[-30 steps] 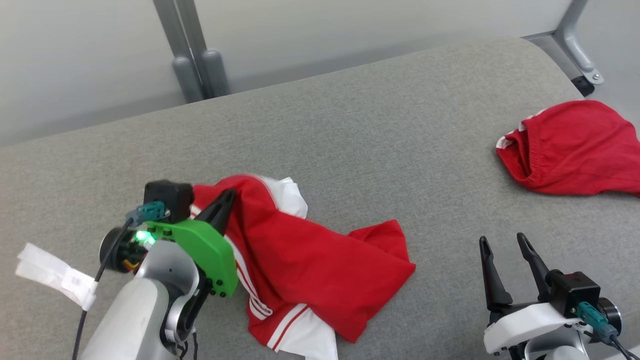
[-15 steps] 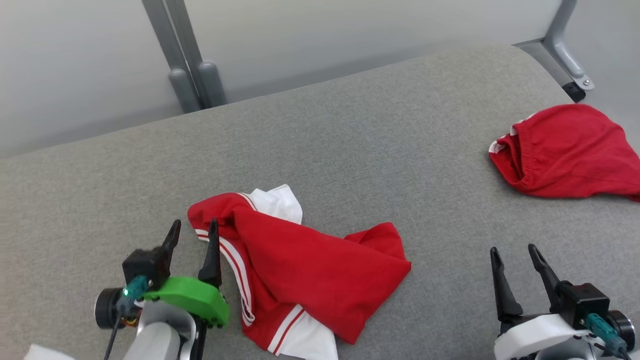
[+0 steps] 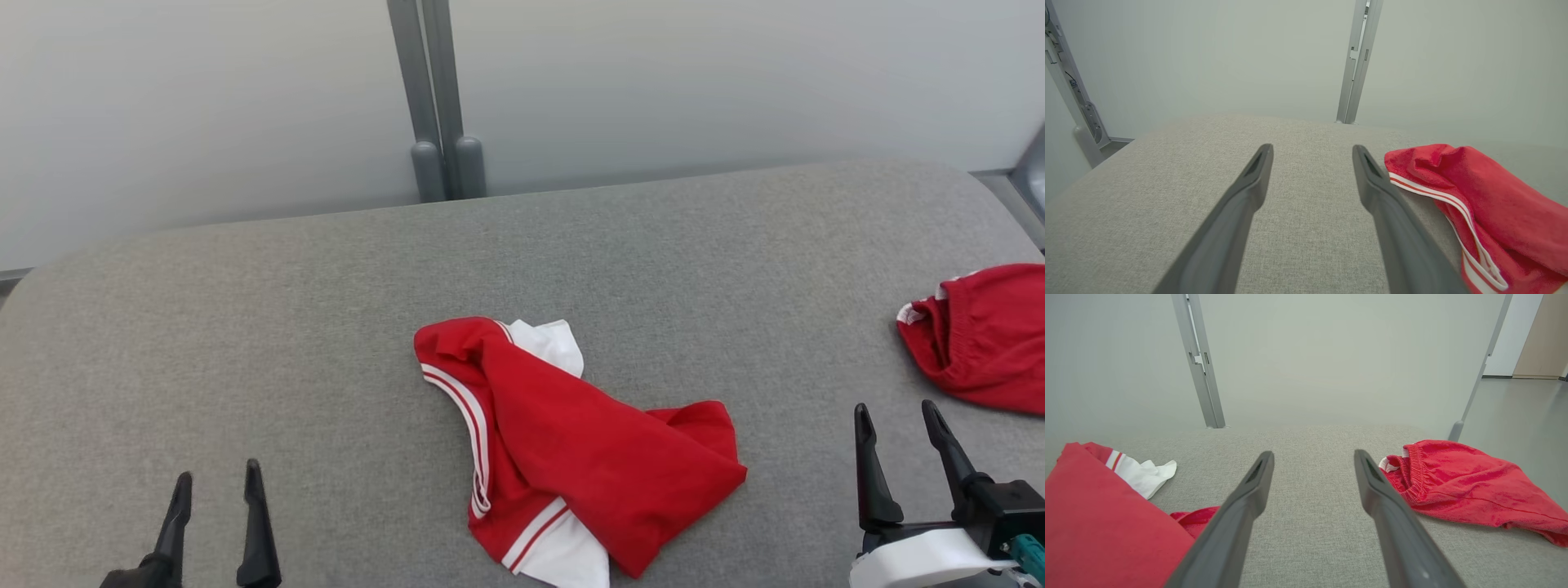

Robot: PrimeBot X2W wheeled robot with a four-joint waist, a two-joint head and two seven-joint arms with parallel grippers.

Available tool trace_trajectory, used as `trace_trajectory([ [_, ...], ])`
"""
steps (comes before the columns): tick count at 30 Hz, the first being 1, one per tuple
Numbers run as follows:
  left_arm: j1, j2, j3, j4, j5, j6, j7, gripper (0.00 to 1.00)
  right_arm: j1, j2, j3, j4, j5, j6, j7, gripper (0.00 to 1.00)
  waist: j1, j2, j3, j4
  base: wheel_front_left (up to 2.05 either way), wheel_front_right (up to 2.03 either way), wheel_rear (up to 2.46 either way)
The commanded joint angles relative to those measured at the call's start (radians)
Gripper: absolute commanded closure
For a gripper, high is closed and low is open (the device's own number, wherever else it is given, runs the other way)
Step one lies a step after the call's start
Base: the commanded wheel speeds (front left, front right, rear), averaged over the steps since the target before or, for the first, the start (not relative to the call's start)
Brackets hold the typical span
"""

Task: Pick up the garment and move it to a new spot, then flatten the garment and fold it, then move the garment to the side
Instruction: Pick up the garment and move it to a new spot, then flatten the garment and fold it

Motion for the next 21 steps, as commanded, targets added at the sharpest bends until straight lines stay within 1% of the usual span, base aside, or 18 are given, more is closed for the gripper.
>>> trace_trajectory([
  [1, 0.027, -0.009, 0.027, -0.006, 0.019, -0.022, -0.003, 0.00, 0.012, -0.001, 0.003, 0.005, -0.002, 0.000, -0.003, 0.00, 0.0001, -0.0001, -0.042, 0.046, 0.00, 0.00, 0.00],
  [6, 0.067, -0.039, 0.108, -0.033, 0.046, -0.086, -0.003, 0.00, 0.019, -0.001, 0.021, 0.020, 0.008, 0.000, -0.003, 0.00, 0.0001, -0.0001, -0.044, 0.057, 0.00, 0.00, 0.00],
  [10, 0.067, -0.049, 0.120, -0.032, 0.067, -0.115, -0.003, 0.00, 0.028, -0.001, 0.026, 0.028, 0.010, 0.000, -0.003, 0.00, 0.0001, -0.0001, -0.044, 0.064, 0.00, 0.00, 0.00],
  [14, 0.054, -0.054, 0.129, -0.026, 0.079, -0.131, -0.003, 0.00, 0.021, -0.001, 0.029, 0.033, 0.008, 0.000, -0.003, 0.00, 0.0001, -0.0001, -0.043, 0.064, 0.00, 0.00, 0.00],
  [21, 0.037, -0.055, 0.138, -0.019, 0.064, -0.140, -0.003, 0.00, 0.009, -0.001, 0.038, 0.036, 0.008, 0.000, -0.003, 0.00, 0.0001, -0.0001, -0.037, 0.063, 0.00, 0.00, 0.00],
])
